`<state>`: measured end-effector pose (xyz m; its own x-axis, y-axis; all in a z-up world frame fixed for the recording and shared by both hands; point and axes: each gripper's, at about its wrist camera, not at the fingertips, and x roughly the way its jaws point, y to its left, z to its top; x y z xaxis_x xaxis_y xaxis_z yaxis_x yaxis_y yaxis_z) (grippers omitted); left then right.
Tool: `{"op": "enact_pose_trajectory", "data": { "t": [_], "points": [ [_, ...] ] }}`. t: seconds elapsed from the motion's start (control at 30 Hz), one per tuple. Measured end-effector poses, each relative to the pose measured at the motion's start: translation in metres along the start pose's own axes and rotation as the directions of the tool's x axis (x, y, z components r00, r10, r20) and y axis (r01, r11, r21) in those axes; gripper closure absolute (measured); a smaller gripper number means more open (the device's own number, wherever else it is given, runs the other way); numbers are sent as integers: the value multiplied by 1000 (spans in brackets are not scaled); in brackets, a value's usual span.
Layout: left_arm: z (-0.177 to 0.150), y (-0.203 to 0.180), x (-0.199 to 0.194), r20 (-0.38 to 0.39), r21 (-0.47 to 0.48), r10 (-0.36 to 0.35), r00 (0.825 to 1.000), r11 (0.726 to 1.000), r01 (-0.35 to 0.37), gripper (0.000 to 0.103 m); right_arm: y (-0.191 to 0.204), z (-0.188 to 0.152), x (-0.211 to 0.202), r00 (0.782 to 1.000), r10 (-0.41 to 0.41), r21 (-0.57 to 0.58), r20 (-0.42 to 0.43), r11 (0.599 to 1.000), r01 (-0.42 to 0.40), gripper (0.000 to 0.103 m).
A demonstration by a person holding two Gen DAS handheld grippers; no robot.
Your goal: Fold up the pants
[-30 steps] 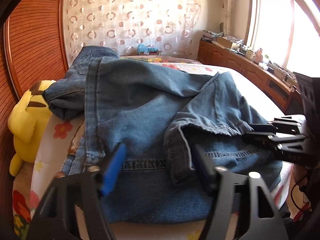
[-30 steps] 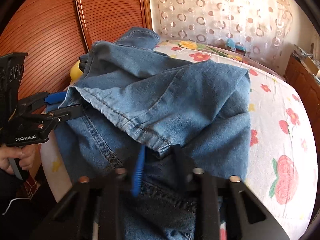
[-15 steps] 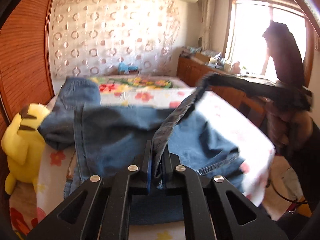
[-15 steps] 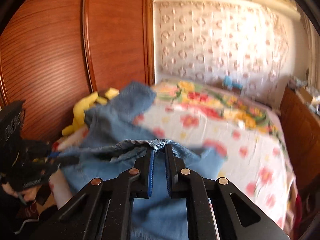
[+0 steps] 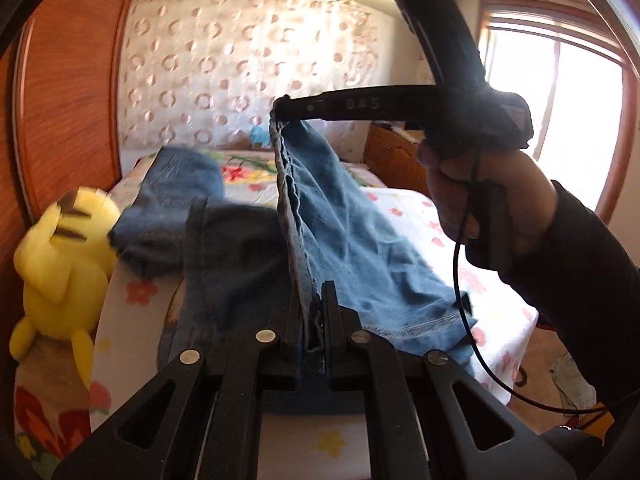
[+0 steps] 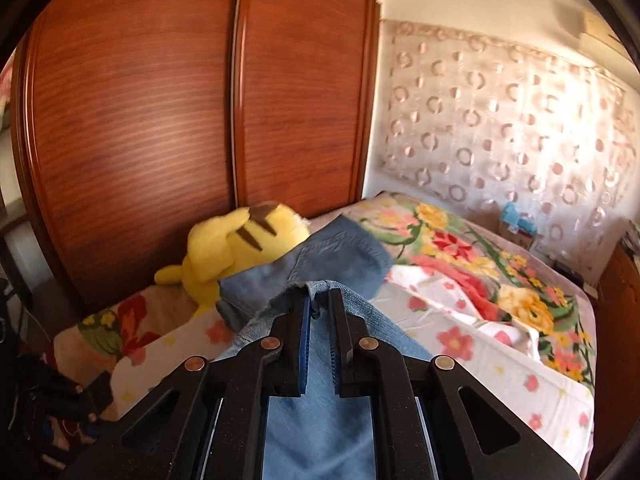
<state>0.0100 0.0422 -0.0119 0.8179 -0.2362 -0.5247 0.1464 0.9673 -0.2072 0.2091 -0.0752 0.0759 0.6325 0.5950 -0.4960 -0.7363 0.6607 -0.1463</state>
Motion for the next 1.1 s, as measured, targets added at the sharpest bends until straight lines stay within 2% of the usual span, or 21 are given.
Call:
{"op": "enact_pose_trajectory", "data": {
  "t": [0.13, 0.27, 0.43, 0.5, 0.53, 0.57, 0.6, 0.63, 0.7, 0.73, 0.8, 0.97, 1.1],
  "points": [
    [-12, 21, 10, -38, -44, 35, 999, 998, -37, 94, 2, 6, 45, 999, 19, 8, -50, 1000, -19, 95],
    [-26, 34, 26, -92, -68, 45, 995, 996, -51, 94, -1, 7, 70, 993, 27, 29, -117, 999, -24, 95],
    [-33, 38, 35, -130, -81, 58, 990, 994, -69, 93, -3, 10, 82, 987, 37, 59, -158, 998, -28, 95],
    [-36, 39, 34, -131, -84, 67, 989, 993, -79, 87, -7, 13, 85, 984, 45, 82, -170, 996, -32, 81],
    [-36, 39, 36, -135, -82, 76, 988, 993, -87, 81, -10, 15, 85, 984, 59, 100, -170, 994, -43, 76],
    [-35, 40, 36, -139, -84, 74, 988, 993, -86, 77, -14, 15, 83, 984, 65, 118, -165, 992, -46, 67],
    [-35, 40, 36, -140, -90, 66, 988, 993, -79, 69, -18, 16, 79, 986, 56, 132, -160, 991, -35, 61],
    [-35, 39, 35, -138, -94, 56, 989, 993, -69, 59, -23, 17, 73, 987, 47, 141, -150, 990, -26, 61],
    [-33, 37, 34, -127, -91, 50, 991, 994, -62, 48, -33, 17, 58, 991, 33, 148, -129, 989, -13, 61],
    [-33, 36, 33, -125, -87, 53, 991, 994, -64, 37, -38, 15, 50, 992, 21, 152, -124, 988, -2, 61],
    [-31, 35, 33, -121, -81, 61, 991, 994, -71, 24, -48, 9, 30, 993, 1, 151, -119, 988, 17, 61],
    [-27, 36, 29, -101, -78, 89, 991, 992, -98, 23, -67, -23, -28, 993, -35, 126, -109, 991, 49, 61],
    [-24, 32, 26, -80, -75, 110, 991, 990, -116, 23, -74, -65, -73, 987, -76, 150, -145, 984, 97, 61]
  ]
}}
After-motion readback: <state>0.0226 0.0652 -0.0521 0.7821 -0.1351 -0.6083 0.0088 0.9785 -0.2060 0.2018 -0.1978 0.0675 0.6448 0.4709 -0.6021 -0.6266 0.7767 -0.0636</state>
